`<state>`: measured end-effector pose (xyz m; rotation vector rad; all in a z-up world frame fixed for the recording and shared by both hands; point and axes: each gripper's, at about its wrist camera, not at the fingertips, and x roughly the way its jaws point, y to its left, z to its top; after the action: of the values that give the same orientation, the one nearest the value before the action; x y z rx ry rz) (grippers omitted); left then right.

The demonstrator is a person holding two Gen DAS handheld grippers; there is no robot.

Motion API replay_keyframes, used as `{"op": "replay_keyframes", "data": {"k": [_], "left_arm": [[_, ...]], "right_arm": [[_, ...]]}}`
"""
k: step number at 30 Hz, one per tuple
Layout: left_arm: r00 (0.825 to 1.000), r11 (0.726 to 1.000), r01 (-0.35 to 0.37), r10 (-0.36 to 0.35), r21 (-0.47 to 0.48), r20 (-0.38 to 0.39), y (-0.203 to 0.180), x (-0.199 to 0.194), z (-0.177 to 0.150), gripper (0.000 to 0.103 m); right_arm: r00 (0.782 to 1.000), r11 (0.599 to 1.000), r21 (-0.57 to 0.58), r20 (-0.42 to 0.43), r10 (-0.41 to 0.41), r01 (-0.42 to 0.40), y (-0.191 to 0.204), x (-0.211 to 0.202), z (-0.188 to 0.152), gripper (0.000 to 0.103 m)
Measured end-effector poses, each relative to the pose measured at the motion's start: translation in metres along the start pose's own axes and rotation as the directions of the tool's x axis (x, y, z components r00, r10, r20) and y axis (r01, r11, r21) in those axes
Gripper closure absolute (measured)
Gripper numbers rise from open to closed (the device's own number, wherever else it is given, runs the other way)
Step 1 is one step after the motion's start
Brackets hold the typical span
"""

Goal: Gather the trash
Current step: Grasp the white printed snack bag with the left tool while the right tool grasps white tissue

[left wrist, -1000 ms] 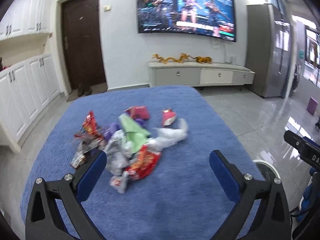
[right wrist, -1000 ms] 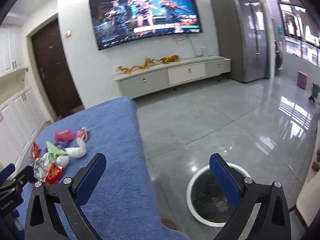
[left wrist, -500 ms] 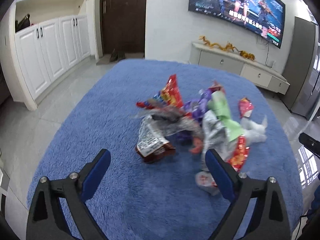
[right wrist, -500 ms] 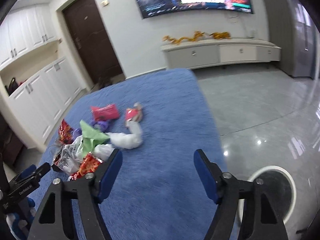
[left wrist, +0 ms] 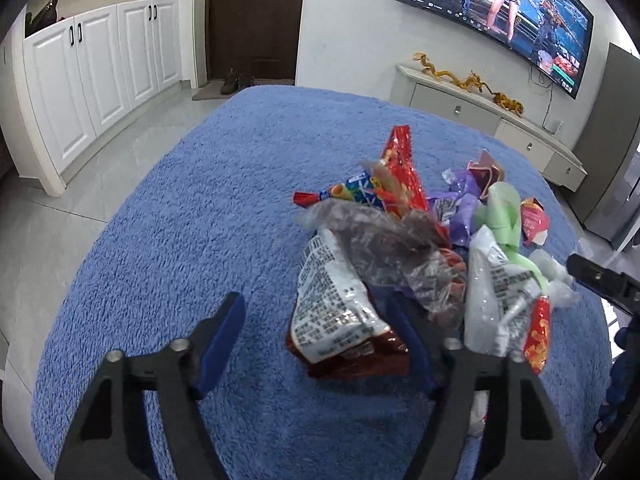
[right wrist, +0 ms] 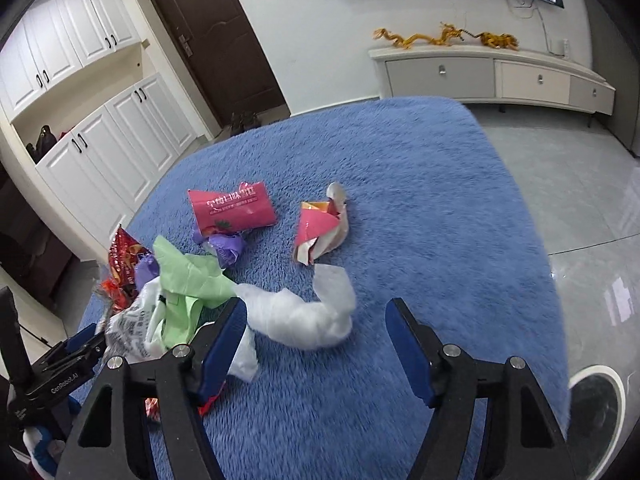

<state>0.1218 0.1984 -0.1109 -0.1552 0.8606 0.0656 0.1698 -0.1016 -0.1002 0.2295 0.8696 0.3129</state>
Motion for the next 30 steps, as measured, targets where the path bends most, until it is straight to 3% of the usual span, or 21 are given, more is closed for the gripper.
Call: {"op": "replay_keyframes", "data": {"k": [4,6,11,23,30], "left_arm": [[0.999,1.0,0.028,-0.028,-0.006,-0.025,0.004,0.007,0.0,0.063],[0.999,0.999,0.043,-0.043,-0.015,-0.028,0.007,0.006,-0.002,0.063],[0.999,0.999,0.035,-0.035,-0.01,0.003,0.012,-0.011,-0.007,0.064],[0.995,0.998,-0.028,0.033,-0.048,0.094,0.028,-0.069,-0.014,0.064],[0.986,0.999,0.028,-0.03,0.016,0.165,0.002,-0.109,-0.012,0.064]], "right_arm": [[0.999,1.0,-0.003,-0.034,0.01,-0.01,0.001,0.015,-0.003,0.038],[0.999,1.0,-0.004,-0.038,0.016,-0.016,0.0,0.016,-0.006,0.053],[1.0,1.0,0.002,-0.024,0.019,-0.019,-0.002,0.014,-0.009,0.069],[0.998,1.0,0.029,0.069,-0.002,0.0,-0.011,-0.047,-0.027,0.07],[0.992,0.998,0.061,0.124,-0.014,0.006,-0.024,-0.097,-0.043,0.07]]}}
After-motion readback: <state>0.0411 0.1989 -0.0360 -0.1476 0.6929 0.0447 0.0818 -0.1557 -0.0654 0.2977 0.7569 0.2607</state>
